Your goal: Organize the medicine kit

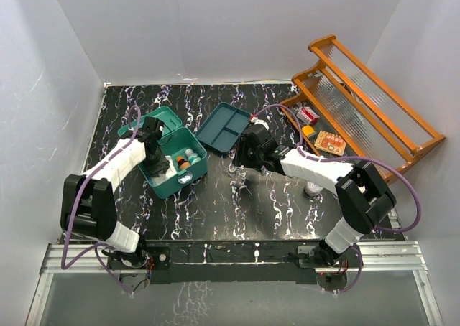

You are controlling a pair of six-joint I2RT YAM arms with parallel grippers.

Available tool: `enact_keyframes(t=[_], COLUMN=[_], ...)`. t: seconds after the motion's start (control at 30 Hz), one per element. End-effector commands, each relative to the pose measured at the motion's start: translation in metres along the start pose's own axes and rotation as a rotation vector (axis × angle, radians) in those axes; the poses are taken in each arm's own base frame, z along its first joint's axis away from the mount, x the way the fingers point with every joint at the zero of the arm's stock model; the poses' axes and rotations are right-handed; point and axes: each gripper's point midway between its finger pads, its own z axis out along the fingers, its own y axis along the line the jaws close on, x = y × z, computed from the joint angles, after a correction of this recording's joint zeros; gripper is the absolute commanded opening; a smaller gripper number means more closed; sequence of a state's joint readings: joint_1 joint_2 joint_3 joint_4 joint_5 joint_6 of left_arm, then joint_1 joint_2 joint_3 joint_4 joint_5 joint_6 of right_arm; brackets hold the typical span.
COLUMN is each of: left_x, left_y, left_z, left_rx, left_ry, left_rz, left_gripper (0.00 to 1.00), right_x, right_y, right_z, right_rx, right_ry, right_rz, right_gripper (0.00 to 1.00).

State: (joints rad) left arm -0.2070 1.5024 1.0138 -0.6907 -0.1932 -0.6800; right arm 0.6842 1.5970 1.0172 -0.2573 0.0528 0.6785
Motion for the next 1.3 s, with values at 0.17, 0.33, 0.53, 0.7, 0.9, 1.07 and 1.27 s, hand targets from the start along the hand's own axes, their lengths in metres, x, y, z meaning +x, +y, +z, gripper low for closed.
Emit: enact_keyframes(t=[0.17, 0.33, 0.53, 0.7, 0.9, 1.07, 1.27], left_x=[-0.024, -0.031, -0.040, -0.046, -0.042, -0.036, -0.033], left_y=[-0.009, -0.011, -0.011, -0.029, -0.053, -0.065, -0.054], left_z=[-0.048, -0.070, -0.090, -0.103, -0.085, -0.055, -0.034], left_rx=[0.069, 0.105, 0.144, 0.281, 0.372, 0.340, 0.182], left_ry=[-0.076, -0.106, -0.170, -0.228, -0.194, -0.136, -0.124], left_rz=[-0.017, -0.024, -0.025, 0.037, 0.126, 0.166, 0.179], left_gripper=[0.34, 0.38, 0.39, 0.43, 0.39, 0.32, 0.30], right_x=[-0.027, -0.035, -0.042, -0.049, -0.049, -0.046, -0.043], right_y=[0.003, -0.004, -0.015, -0.027, -0.033, -0.033, -0.040], right_z=[-0.005, -0.010, -0.015, -0.021, -0.021, -0.018, -0.015], right_rx=[-0.008, 0.017, 0.060, 0.106, 0.121, 0.118, 0.141], right_ry=[-0.102, -0.132, -0.164, -0.191, -0.188, -0.176, -0.170], right_rz=[-0.003, 0.008, 0.027, 0.048, 0.063, 0.069, 0.074], right_gripper=[0.42, 0.42, 0.43, 0.43, 0.44, 0.44, 0.44])
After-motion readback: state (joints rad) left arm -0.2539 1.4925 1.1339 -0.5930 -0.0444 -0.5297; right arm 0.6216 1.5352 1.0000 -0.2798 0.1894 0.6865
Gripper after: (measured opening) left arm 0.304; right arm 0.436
